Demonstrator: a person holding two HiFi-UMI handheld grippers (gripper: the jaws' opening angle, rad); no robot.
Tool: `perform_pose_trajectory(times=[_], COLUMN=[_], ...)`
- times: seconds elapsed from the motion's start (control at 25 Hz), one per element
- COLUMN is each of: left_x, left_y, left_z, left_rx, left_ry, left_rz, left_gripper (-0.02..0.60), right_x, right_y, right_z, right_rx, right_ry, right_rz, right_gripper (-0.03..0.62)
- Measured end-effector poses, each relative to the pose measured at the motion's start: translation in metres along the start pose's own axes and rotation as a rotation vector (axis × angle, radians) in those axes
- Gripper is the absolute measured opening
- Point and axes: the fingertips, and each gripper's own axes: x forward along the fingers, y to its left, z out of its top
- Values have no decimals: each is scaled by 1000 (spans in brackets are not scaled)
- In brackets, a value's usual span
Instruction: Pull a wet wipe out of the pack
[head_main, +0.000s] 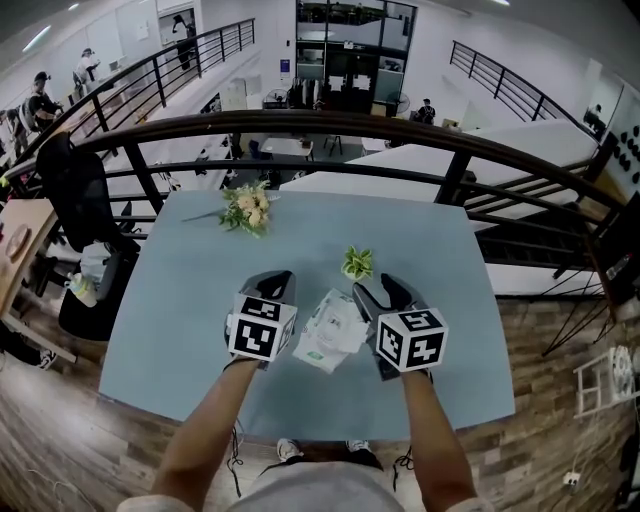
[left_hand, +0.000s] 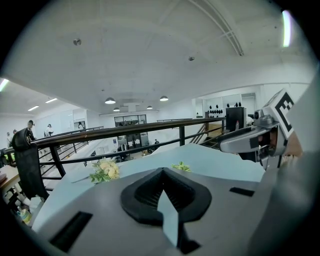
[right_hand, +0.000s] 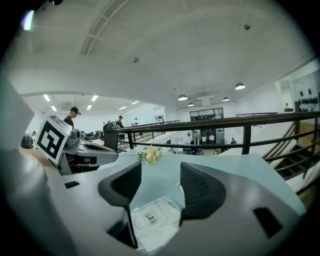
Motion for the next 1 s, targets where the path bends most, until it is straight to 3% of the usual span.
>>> perform_pose_trajectory(times=[1.0], left_x=[0], left_y=[-14], left_z=[-55], left_rx=[-49], left_ry=[75], left_rz=[-7], left_gripper=[-5], right_x=[18], right_y=[24], right_z=[-75], right_rx=[-22], right_ry=[188], right_rz=[76], right_gripper=[227])
